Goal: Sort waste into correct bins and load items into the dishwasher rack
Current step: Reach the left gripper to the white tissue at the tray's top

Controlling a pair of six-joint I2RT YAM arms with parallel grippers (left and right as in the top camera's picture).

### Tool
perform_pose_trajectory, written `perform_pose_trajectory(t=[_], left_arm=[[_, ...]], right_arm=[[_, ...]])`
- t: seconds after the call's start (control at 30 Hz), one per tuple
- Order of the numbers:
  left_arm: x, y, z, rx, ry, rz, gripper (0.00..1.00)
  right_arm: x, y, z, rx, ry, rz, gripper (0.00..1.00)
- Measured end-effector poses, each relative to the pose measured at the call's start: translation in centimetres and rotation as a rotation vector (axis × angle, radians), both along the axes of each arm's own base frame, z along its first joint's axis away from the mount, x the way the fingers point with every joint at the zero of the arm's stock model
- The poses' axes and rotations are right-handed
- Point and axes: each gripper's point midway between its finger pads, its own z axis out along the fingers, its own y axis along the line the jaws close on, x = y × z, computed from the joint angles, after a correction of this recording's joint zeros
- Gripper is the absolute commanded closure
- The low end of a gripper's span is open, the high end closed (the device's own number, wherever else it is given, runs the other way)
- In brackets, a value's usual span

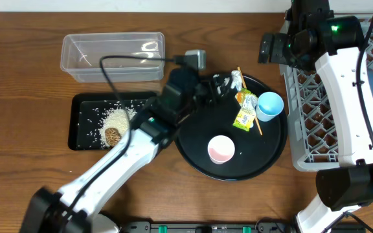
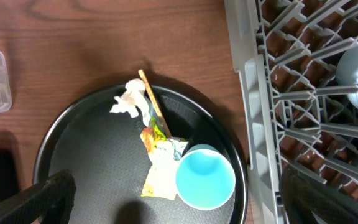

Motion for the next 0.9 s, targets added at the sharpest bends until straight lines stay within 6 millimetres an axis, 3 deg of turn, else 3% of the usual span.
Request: perform_pose_trajectory(t=[0.33, 0.57, 0.9], left_arm=[[4.3, -1.9, -10.2, 0.088, 0.038, 0.033, 0.12], [6.2, -3.1, -11.0, 0.134, -0.137, -0.016, 0.11], [6.1, -3.0, -14.5, 0.359, -0.239, -0.128, 0.12]], right_arm=[[0.0, 0.0, 0.0, 0.000, 0.001, 0.000, 0.01], [0.0, 0.0, 0.0, 0.001, 0.000, 0.000, 0.01], [0.0, 0.0, 0.0, 0.000, 0.001, 0.000, 0.01]])
